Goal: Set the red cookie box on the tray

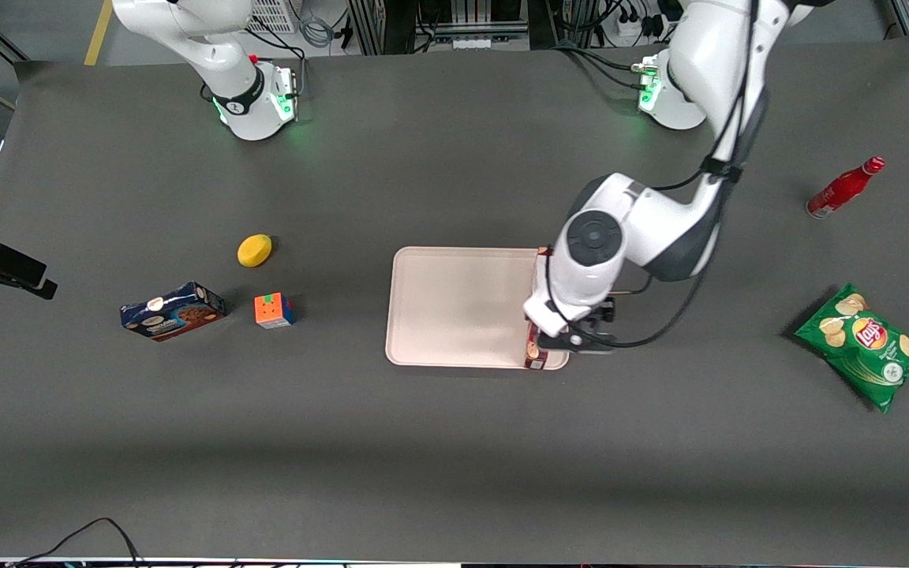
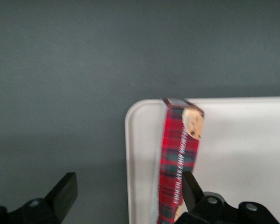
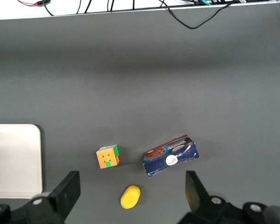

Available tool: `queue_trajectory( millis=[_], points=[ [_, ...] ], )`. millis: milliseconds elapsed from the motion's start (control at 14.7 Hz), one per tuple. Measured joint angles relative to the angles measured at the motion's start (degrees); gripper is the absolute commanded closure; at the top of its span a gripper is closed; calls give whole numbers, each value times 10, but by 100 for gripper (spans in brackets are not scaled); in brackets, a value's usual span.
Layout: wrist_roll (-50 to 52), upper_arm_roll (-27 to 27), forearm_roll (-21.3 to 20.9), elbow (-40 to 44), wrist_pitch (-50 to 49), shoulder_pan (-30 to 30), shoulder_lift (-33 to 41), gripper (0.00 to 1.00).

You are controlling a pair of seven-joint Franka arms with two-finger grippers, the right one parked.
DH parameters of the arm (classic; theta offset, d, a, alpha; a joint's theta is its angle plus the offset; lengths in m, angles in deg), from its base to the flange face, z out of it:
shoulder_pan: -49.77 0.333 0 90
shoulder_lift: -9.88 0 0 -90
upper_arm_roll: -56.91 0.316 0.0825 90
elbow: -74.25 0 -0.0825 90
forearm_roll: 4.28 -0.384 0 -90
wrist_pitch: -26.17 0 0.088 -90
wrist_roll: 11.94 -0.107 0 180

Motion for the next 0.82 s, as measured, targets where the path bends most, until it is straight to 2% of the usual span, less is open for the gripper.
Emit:
queue_trajectory(
  millis=[204,340,612,816],
  points=[
    [-13,17,3,26,-50,25,36,0],
    [-59,21,8,47,-89,53,61,0],
    [-135,51,56,60,-148,106,130,0],
    [-206,62,65,61,-210,142,189,0]
  ],
)
